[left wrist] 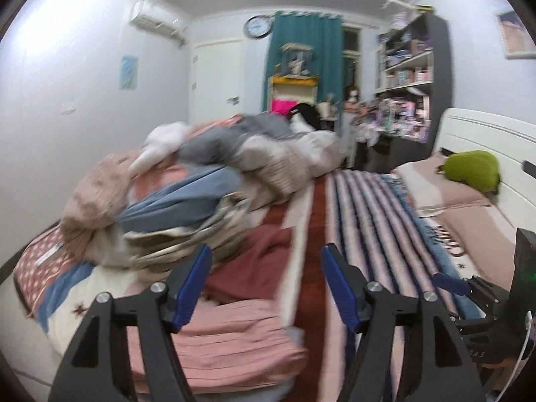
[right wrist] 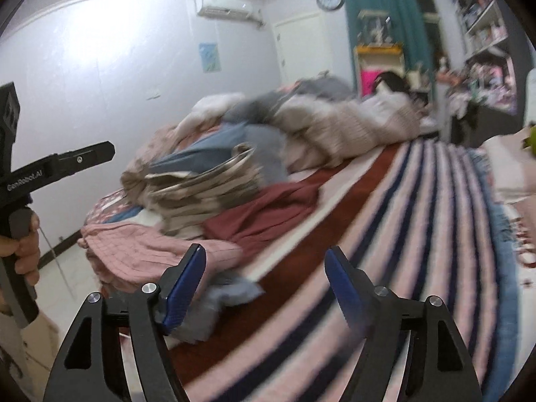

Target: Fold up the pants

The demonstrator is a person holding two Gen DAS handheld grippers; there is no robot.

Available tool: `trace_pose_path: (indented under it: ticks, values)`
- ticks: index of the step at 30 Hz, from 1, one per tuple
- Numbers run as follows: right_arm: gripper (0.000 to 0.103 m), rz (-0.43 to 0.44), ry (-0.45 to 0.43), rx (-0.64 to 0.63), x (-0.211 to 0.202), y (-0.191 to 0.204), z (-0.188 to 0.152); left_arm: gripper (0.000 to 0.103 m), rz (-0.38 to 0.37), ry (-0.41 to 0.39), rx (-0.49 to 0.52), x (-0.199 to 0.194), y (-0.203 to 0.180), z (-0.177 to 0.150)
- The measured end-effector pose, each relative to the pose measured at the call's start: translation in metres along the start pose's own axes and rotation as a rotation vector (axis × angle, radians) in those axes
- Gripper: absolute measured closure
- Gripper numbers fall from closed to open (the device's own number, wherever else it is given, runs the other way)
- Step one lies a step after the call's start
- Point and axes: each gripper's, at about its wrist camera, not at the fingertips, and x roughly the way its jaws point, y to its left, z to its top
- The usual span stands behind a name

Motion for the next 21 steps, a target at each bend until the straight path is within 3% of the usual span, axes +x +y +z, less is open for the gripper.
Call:
trace_pose_path:
  ticks: [6,11,16,21]
  values:
    - [0.023,-0.170,-0.094,-0.033,-0.083,-0.056,-0.012,0.027,-0.109,-0.071,0.062,-0.019,-0.098,0.000]
    - [0.018,-0.287,-0.146,-0.047,-0.145,-0.098,-0.029,0.019,-0.179,-0.112,0.072,-0.028,-0.158,-0.009]
    - [0.007,-0.366,-0.188,-0.070,-0.197,-0.128,-0.046,0.006,-0.206,-0.143,0.067,-0.034,-0.204,-0.022]
    - [0.001,-0.378,-0.220,-0.075,-0.222,-0.142,-0.063,0.002,-0.158,-0.165,0.084,-0.038,-0.237,-0.037]
